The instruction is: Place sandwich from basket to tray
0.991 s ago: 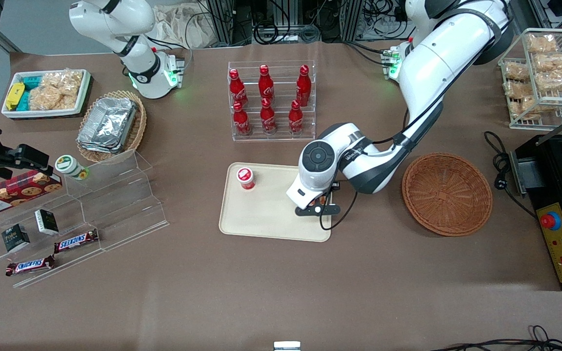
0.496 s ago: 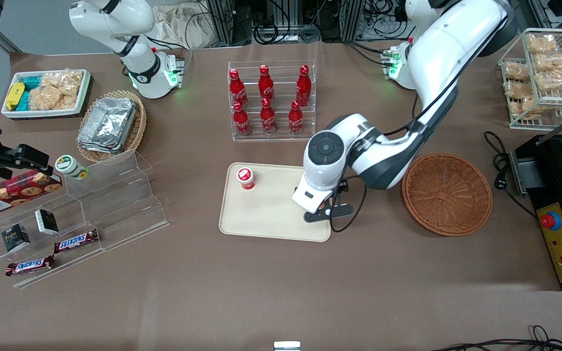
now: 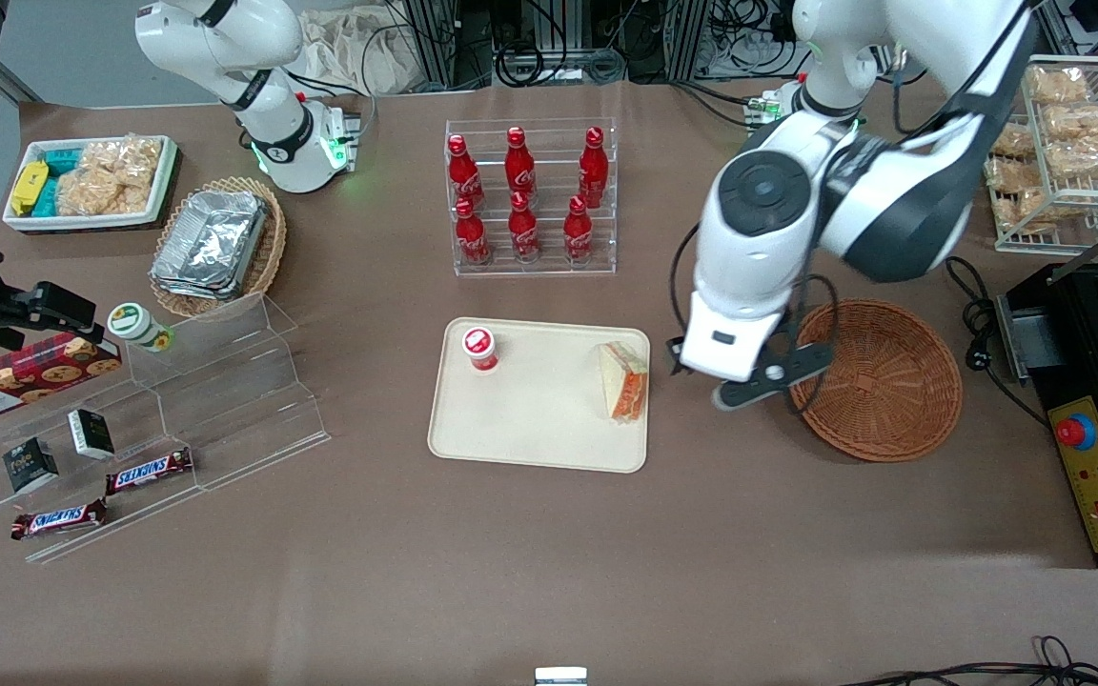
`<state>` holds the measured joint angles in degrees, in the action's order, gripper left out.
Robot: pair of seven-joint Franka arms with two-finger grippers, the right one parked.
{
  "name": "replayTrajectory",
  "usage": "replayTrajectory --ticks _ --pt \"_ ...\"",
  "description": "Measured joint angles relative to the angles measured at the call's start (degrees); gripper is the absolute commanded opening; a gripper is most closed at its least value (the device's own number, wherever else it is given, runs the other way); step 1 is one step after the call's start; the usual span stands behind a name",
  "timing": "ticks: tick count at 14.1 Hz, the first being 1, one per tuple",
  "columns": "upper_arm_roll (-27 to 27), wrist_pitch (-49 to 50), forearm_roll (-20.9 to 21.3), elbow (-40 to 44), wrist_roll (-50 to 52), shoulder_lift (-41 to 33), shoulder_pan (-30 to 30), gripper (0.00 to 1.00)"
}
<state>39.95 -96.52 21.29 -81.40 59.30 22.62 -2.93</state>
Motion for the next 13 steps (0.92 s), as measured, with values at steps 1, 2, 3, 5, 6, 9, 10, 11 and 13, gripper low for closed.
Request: replayTrajectory --ticks 1,2,3,5,6,9,10,11,13 --pt "-0.45 1.08 -1.59 -0.06 -2.71 -1.37 -1.05 1.00" --pt "-1.96 1.96 -3.27 -0.11 -5.23 -2.67 -1.47 0.99" --pt "-4.18 2.36 -5.09 -0.18 -7.92 -3.89 -1.47 1.00" --pt "-9.47 3.52 -8.63 -0.35 -14.61 -6.19 -0.96 1.00" --pt "-13.13 4.34 -10.51 -0.40 -18.31 -7.39 0.07 1.00" --pt "-27.18 6.47 -16.59 -1.02 -31.12 -11.55 5.21 1.00" --pt "-31.04 6.83 -17.78 -1.65 -34.95 -13.06 6.38 1.00" --pt "-34.23 6.97 -18.47 -2.56 -38.22 -14.63 7.19 1.00" --pt "-38.15 7.37 -19.10 -4.37 -42.70 -17.27 7.83 1.00"
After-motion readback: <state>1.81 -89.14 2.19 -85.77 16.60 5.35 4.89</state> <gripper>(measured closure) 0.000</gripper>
